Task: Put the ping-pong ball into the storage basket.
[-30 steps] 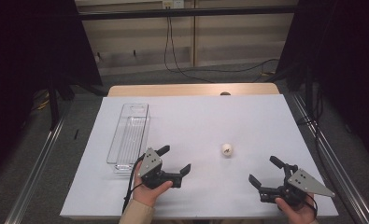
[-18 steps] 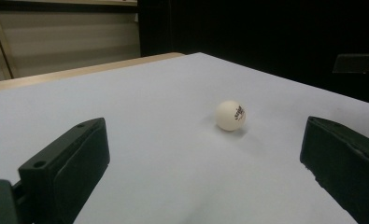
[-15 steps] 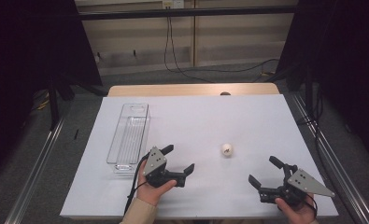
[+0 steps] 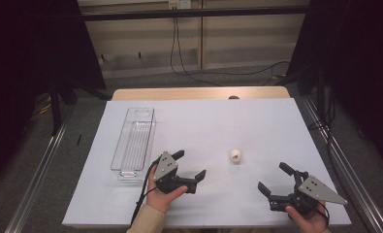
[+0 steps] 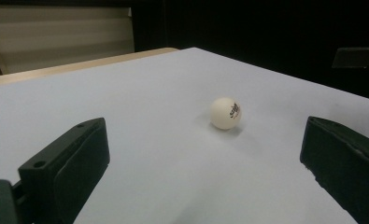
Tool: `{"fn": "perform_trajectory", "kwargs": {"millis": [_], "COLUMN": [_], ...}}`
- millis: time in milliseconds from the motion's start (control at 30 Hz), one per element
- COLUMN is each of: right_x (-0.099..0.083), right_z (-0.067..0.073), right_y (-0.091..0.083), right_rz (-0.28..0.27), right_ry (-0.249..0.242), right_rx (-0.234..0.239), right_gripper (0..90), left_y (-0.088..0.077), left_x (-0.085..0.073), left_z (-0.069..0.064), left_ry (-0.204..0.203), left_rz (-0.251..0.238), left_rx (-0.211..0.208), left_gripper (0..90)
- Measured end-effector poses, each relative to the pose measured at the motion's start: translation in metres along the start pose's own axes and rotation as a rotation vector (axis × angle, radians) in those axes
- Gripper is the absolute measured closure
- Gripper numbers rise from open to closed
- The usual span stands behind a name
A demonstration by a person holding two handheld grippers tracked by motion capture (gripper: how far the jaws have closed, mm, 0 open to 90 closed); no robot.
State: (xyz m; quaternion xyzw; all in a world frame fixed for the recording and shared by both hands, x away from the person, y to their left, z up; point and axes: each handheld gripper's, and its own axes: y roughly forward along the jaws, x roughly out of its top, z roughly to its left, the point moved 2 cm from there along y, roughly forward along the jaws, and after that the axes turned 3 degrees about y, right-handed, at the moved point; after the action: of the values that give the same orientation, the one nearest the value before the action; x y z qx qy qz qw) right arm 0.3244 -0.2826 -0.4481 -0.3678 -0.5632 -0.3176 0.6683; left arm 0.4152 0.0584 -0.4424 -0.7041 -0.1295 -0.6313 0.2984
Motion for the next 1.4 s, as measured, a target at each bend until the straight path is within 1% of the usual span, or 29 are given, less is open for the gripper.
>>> {"fn": "perform_trajectory", "kwargs": {"millis": [33,67,133,167,200,233,267,333,367,400,433,467,500,533,567,600,633,700,733,833,867,933,1033,1067,1167,1233,1267,1300,1400], "right_x": [0.0,0.0,0.0,0.0,0.0,0.0,0.0,0.0,0.0,0.0,0.0,0.0,0.0,0.0,0.0,0.0,0.0,0.0,0.0,0.0,0.0,0.0,0.0,0.0,0.0,0.0,0.0,0.0,0.0], "right_z": [0.0,0.0,0.0,0.0,0.0,0.0,0.0,0.0,0.0,0.0,0.0,0.0,0.0,0.0,0.0,0.0,0.0,0.0,0.0,0.0,0.0,0.0,0.0,0.0,0.0,0.0,0.0,0.0,0.0], "right_y": [0.0,0.0,0.0,0.0,0.0,0.0,0.0,0.0,0.0,0.0,0.0,0.0,0.0,0.0,0.0,0.0,0.0,0.0,0.0,0.0,0.0,0.0,0.0,0.0,0.0,0.0,0.0,0.0,0.0], "right_rz": [0.0,-0.001,-0.001,0.0,0.0,0.001,0.002,0.003,0.003,0.003,0.003,0.003,0.001,0.001,0.001,0.001,0.001,0.0,0.0,0.001,0.001,0.001,0.002,0.003,0.002,0.003,0.004,0.004,0.003], "right_ry": [0.0,-0.002,-0.002,-0.003,-0.002,-0.001,-0.001,0.0,0.0,0.0,-0.001,-0.001,-0.003,-0.003,-0.004,-0.004,-0.003,-0.004,-0.004,-0.003,-0.003,-0.004,-0.003,-0.002,-0.002,-0.002,-0.001,-0.001,-0.001], "right_rx": [0.0,0.001,0.002,0.002,0.001,0.003,0.002,0.002,0.001,0.001,0.001,0.002,0.001,0.001,0.001,0.001,0.001,0.002,0.002,0.002,0.002,0.003,0.004,0.004,0.003,0.006,0.006,0.006,0.007], "right_gripper": [1.6,1.6,1.6,1.6,1.6,1.6,1.6,1.6,1.6,1.6,1.6,1.6,1.6,1.6,1.6,1.6,1.6,1.6,1.6,1.6,1.6,1.6,1.6,1.6,1.6,1.6,1.6,1.6,1.6], "left_y": [0.002,0.002,0.004,0.003,0.005,0.005,0.006,0.007,0.007,0.008,0.009,0.009,0.01,0.01,0.013,0.012,0.014,0.015,0.016,0.018,0.018,0.021,0.023,0.025,0.027,0.029,0.029,0.03,0.032], "left_x": [0.0,0.0,0.001,0.001,0.002,0.002,0.002,0.003,0.003,0.003,0.003,0.003,0.003,0.002,0.002,0.002,0.002,0.002,0.002,0.003,0.002,0.002,0.002,0.002,0.002,0.002,0.002,0.002,0.003], "left_z": [-0.001,-0.001,-0.002,-0.001,-0.002,-0.002,-0.003,-0.003,-0.002,-0.003,-0.003,-0.002,-0.003,-0.002,-0.004,-0.003,-0.005,-0.004,-0.006,-0.006,-0.005,-0.006,-0.006,-0.007,-0.006,-0.006,-0.006,-0.007,-0.006], "left_ry": [-0.011,-0.001,-0.007,0.005,-0.008,0.003,-0.013,-0.01,0.01,-0.011,-0.009,0.007,-0.01,0.012,-0.014,0.008,-0.013,0.007,-0.014,-0.019,0.009,-0.018,-0.016,-0.031,-0.017,-0.028,-0.021,-0.03,-0.016], "left_rz": [-0.006,-0.001,-0.003,0.003,-0.007,-0.001,-0.012,-0.011,0.006,-0.007,-0.006,0.008,-0.001,0.018,-0.001,0.019,0.007,0.021,0.013,0.016,0.038,0.022,0.037,0.029,0.043,0.045,0.049,0.047,0.064], "left_rx": [0.001,-0.005,-0.002,-0.006,-0.005,-0.014,-0.006,-0.01,-0.015,-0.013,-0.012,-0.019,-0.013,-0.021,-0.019,-0.021,-0.02,-0.025,-0.027,-0.022,-0.025,-0.023,-0.022,-0.02,-0.012,-0.011,-0.009,-0.013,-0.013], "left_gripper": [1.5,1.5,1.5,1.5,1.5,1.5,1.5,1.5,1.5,1.5,1.5,1.5,1.5,1.5,1.5,1.5,1.5,1.5,1.5,1.5,1.5,1.6,1.6,1.6,1.7,1.7,1.7,1.7,1.7]}}
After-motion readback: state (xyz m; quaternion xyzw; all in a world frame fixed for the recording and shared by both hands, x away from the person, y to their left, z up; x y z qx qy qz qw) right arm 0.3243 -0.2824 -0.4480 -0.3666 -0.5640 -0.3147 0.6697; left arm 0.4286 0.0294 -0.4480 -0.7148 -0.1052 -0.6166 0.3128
